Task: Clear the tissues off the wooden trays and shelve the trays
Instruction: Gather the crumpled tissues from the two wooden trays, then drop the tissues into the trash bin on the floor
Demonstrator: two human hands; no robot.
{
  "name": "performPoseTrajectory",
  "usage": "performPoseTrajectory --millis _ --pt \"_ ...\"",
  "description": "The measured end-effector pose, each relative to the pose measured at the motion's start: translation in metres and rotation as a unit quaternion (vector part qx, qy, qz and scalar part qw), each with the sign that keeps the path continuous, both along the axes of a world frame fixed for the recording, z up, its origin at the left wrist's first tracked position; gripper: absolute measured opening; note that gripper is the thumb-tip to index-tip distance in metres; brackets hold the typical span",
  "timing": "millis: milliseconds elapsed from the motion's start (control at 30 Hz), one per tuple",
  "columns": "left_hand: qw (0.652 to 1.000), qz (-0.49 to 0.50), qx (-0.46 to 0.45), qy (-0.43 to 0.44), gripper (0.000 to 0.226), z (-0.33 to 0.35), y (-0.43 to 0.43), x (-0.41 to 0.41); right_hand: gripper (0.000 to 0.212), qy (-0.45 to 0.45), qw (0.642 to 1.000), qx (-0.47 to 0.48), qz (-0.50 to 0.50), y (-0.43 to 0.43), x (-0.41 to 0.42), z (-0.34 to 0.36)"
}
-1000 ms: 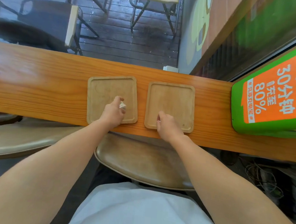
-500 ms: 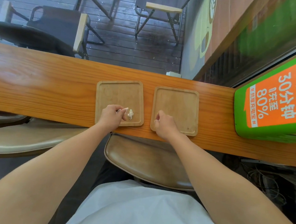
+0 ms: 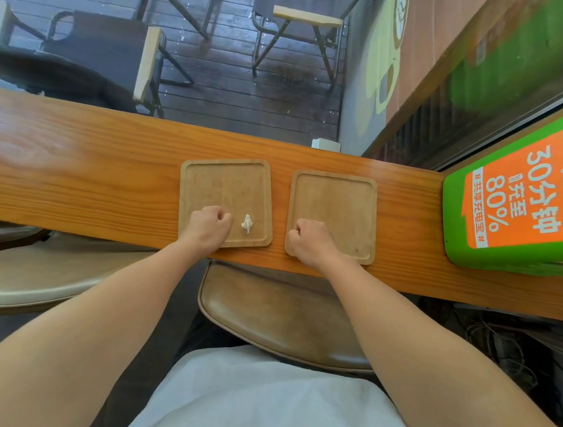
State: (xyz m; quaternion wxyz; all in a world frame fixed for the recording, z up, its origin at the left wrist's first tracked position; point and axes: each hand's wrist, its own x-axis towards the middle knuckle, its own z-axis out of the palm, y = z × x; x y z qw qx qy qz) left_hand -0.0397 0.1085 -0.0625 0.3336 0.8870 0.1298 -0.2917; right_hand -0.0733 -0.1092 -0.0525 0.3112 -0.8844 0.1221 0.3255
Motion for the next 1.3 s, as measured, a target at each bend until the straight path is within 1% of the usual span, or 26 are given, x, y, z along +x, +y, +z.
performPoseTrajectory --millis 100,167,233,333,400,467,600,700,767,833,867,933,1000,1100,1233,1300 --pt "0.992 -0.097 0.076 -0.041 0.031 -0.001 -0.014 0.001 0.022 0.006 1.000 -0.018 -0.003 -0.010 -0.004 -0.001" --pt "0.987 -0.122 0.092 -0.055 0.023 -0.005 -0.025 0.002 0.022 0.015 0.999 -0.028 -0.008 -0.018 -0.009 -0.002" --pt "0.986 -0.134 0.088 -0.050 0.015 -0.010 -0.035 0.002 0.021 0.021 0.999 -0.040 -0.013 -0.026 -0.015 -0.002" --pt "0.985 -0.142 0.088 -0.031 0.019 -0.016 -0.045 0.001 0.020 0.027 0.998 -0.050 -0.030 -0.039 -0.026 0.000" --pt "0.979 -0.175 0.101 -0.014 0.019 -0.022 -0.050 -0.001 0.021 0.028 0.997 -0.054 -0.052 -0.048 -0.035 0.004" --pt "0.969 -0.214 0.123 0.006 0.023 -0.025 -0.055 0.000 0.024 0.027 0.994 -0.066 -0.078 -0.057 -0.044 0.009" --pt "0.947 -0.274 0.169 0.024 0.039 -0.024 -0.065 0.003 0.024 0.022 0.984 -0.104 -0.143 -0.070 -0.069 0.020" --pt "0.926 -0.327 0.184 0.037 0.037 -0.023 -0.064 0.015 0.023 0.030 0.973 -0.112 -0.198 -0.066 -0.085 0.031" --pt "0.911 -0.371 0.179 0.021 0.028 -0.019 -0.063 0.021 0.028 0.035 0.966 -0.122 -0.227 -0.058 -0.097 0.041" --pt "0.904 -0.400 0.153 -0.013 0.016 -0.014 -0.063 0.021 0.030 0.034 0.957 -0.138 -0.252 -0.048 -0.110 0.051" --pt "0.901 -0.411 0.136 -0.027 0.016 -0.009 -0.065 0.019 0.030 0.025 0.953 -0.144 -0.265 -0.043 -0.117 0.056" --pt "0.887 -0.443 0.121 -0.051 0.033 0.004 -0.074 0.018 0.031 -0.003 0.943 -0.155 -0.295 -0.035 -0.126 0.068" --pt "0.866 -0.480 0.119 -0.071 0.043 0.017 -0.089 0.016 0.030 -0.025 0.932 -0.168 -0.320 -0.031 -0.135 0.082" --pt "0.846 -0.516 0.097 -0.094 0.042 0.037 -0.120 0.004 0.025 -0.049 0.914 -0.193 -0.353 -0.033 -0.156 0.097" --pt "0.814 -0.568 0.026 -0.121 0.040 0.063 -0.174 -0.033 0.018 -0.061 0.889 -0.206 -0.404 -0.052 -0.196 0.101" --pt "0.788 -0.602 0.003 -0.132 0.042 0.073 -0.206 -0.058 0.018 -0.060 0.876 -0.212 -0.428 -0.066 -0.221 0.098"
